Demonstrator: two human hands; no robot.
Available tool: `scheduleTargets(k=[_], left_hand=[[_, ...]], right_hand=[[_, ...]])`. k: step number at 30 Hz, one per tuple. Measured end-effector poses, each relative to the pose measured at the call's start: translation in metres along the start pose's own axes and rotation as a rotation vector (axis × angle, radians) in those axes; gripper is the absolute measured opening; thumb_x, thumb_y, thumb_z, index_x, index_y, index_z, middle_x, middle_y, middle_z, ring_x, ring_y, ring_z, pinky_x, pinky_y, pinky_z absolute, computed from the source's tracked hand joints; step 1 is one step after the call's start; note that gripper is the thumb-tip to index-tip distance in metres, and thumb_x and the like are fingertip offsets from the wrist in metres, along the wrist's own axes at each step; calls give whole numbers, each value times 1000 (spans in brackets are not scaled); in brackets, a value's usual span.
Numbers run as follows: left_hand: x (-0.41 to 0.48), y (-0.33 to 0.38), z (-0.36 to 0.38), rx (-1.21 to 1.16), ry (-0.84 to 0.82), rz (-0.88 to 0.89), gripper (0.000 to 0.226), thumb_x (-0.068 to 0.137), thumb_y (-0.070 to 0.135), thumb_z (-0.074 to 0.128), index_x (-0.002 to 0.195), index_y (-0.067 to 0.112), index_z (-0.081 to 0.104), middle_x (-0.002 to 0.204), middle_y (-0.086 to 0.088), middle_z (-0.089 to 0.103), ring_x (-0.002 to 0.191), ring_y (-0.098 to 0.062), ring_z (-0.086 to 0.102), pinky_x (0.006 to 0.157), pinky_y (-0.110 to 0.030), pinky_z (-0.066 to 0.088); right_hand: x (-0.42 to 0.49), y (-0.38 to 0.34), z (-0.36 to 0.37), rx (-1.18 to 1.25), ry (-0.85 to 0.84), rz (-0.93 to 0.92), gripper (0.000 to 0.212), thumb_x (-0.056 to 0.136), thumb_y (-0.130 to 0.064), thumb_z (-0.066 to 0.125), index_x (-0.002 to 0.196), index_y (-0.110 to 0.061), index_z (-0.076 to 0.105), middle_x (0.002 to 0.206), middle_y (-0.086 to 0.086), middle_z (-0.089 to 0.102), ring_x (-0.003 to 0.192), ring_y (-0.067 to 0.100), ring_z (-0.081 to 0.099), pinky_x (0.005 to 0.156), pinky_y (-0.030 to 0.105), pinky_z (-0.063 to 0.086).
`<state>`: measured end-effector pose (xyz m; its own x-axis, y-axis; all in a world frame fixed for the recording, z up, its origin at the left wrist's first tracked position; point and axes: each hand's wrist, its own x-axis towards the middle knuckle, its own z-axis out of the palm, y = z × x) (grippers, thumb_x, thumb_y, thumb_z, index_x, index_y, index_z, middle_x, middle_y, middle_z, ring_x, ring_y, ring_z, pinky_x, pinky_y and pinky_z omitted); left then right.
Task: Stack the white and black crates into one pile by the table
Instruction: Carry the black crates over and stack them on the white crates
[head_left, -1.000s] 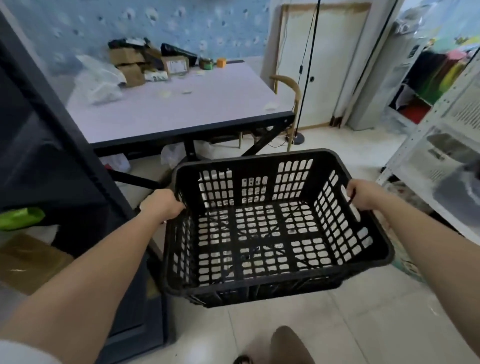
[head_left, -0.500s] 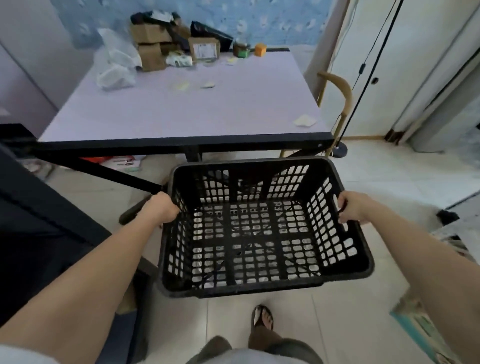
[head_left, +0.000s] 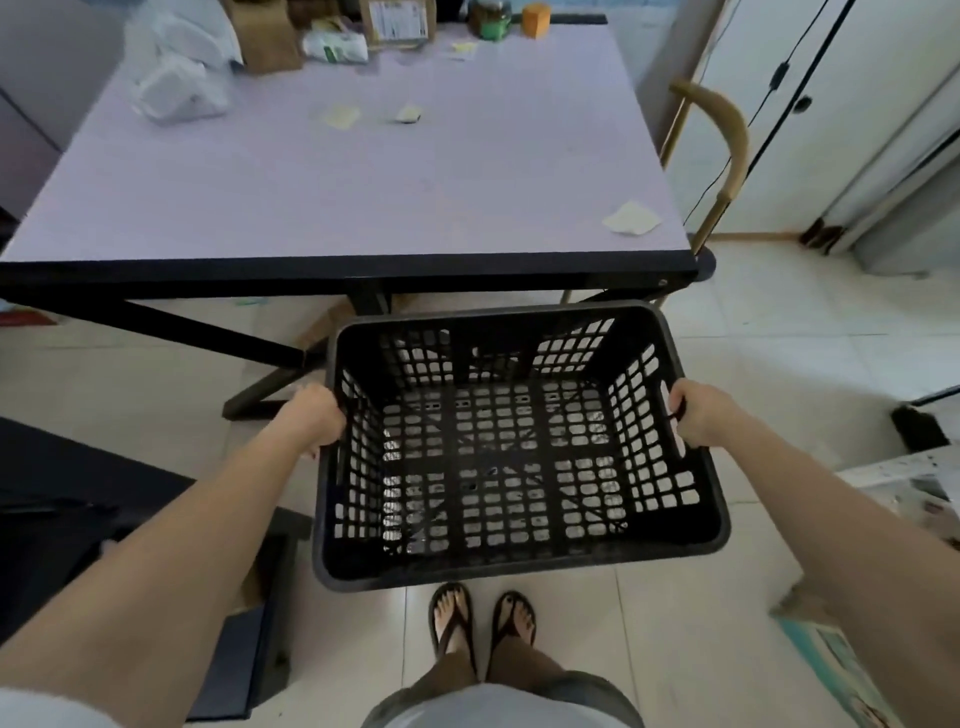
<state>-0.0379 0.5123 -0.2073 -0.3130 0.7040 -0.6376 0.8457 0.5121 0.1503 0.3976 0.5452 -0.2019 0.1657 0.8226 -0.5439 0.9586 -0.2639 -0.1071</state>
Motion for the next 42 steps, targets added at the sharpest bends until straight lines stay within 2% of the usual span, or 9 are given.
scheduleTargets(k=[3,8,18,22,26,28,33,36,42], left_hand=[[7,2,-3,-58,-23,-25,42,99,18,39,135,-4,42,117,-26,62,80,-36,68,46,-34,53],[9,7,-4,-205,-49,-29,49,96,9,47,143,5,35,132,-23,56,106,-41,64,78,-48,59],[8,2,2,-217,-124,-132,49,102,22,38,144,7,19,127,-17,58,93,-30,62,58,-37,56],[8,3,3,-216,-115,-166,57,100,18,43,148,12,14,134,-17,52,107,-33,61,53,-35,52],[7,1,5,-244,-147,-131,27,102,15,35,122,-1,41,107,-14,62,108,-32,64,68,-34,52],[6,-2,6,-267,-115,-94,32,99,11,42,128,-2,46,114,-16,64,108,-33,65,77,-41,56],[4,-11,4,-146,-17,-13,42,96,17,48,135,3,40,125,-23,57,89,-36,67,54,-37,56],[1,-12,5,-50,2,2,41,98,20,46,134,2,45,119,-24,61,91,-38,68,68,-43,61],[-12,-21,0,124,54,71,36,95,27,48,119,3,61,113,-17,65,104,-35,61,82,-38,54]], right_hand=[[7,-1,-1,-11,38,-18,21,79,7,49,90,-11,47,97,16,59,84,29,52,69,29,39],[11,2,5,-39,39,-24,24,77,7,51,90,-11,43,87,10,50,78,27,47,65,30,35],[12,1,9,-32,37,-17,24,77,7,52,89,-11,42,87,11,51,79,27,48,66,31,37],[11,-2,6,-31,44,-16,24,78,7,53,89,-11,43,87,11,50,79,27,47,67,30,37],[7,0,9,-63,19,1,24,79,7,50,92,-11,42,90,12,49,81,28,46,67,30,37],[5,0,9,-77,6,3,24,79,7,49,95,-10,44,94,15,51,83,29,47,68,30,37],[3,-6,6,-43,-48,62,42,76,1,66,115,-6,51,117,21,53,88,32,49,70,34,45],[1,-10,7,-84,-91,100,54,79,-19,72,127,-12,47,127,20,45,105,36,52,88,40,50],[-1,-24,15,-205,-4,113,60,78,-30,68,133,-22,44,139,17,25,129,39,24,104,50,33]])
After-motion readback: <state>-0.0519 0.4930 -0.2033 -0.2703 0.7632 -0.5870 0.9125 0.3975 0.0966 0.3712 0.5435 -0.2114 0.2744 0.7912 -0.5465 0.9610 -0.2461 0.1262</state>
